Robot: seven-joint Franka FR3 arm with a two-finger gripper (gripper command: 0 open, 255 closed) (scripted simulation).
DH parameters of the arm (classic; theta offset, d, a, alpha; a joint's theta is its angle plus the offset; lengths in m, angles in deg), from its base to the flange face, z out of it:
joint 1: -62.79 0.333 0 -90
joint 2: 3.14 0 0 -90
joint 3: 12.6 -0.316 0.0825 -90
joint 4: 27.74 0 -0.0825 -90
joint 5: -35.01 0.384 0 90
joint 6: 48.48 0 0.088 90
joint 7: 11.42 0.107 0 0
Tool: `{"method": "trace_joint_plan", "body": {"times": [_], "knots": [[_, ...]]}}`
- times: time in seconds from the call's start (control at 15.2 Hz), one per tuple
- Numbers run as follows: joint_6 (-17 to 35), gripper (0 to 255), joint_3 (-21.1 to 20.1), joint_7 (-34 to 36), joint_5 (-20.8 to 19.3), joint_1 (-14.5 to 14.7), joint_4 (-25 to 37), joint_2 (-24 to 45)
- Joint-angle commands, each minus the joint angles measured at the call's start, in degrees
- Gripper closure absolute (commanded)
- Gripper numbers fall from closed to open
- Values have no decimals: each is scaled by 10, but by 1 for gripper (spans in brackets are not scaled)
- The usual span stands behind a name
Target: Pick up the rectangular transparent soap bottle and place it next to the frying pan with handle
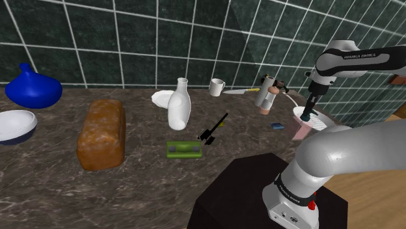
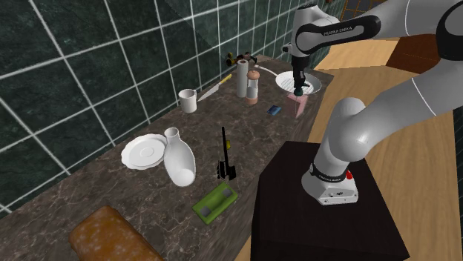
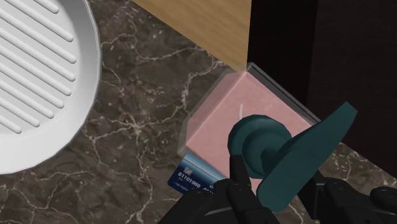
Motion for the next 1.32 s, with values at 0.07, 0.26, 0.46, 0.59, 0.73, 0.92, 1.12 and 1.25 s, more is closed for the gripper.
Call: {"method": "trace_joint_plan", "body": {"times": [0.07, 0.26, 0.46, 0.59, 0.73, 0.92, 1.12, 1.25], "knots": [[0, 255, 0, 0, 0, 0, 0, 0], [0, 0, 0, 0, 0, 0, 0, 0], [0, 0, 0, 0, 0, 0, 0, 0], [-39, 0, -23, -3, 15, 1, 28, -10], [-73, 0, -42, -6, 29, 3, 55, -15], [-73, 0, -42, -6, 29, 3, 55, -15], [-73, 0, -42, -6, 29, 3, 55, -15], [-72, 0, -41, -6, 29, 3, 55, -15]]}}
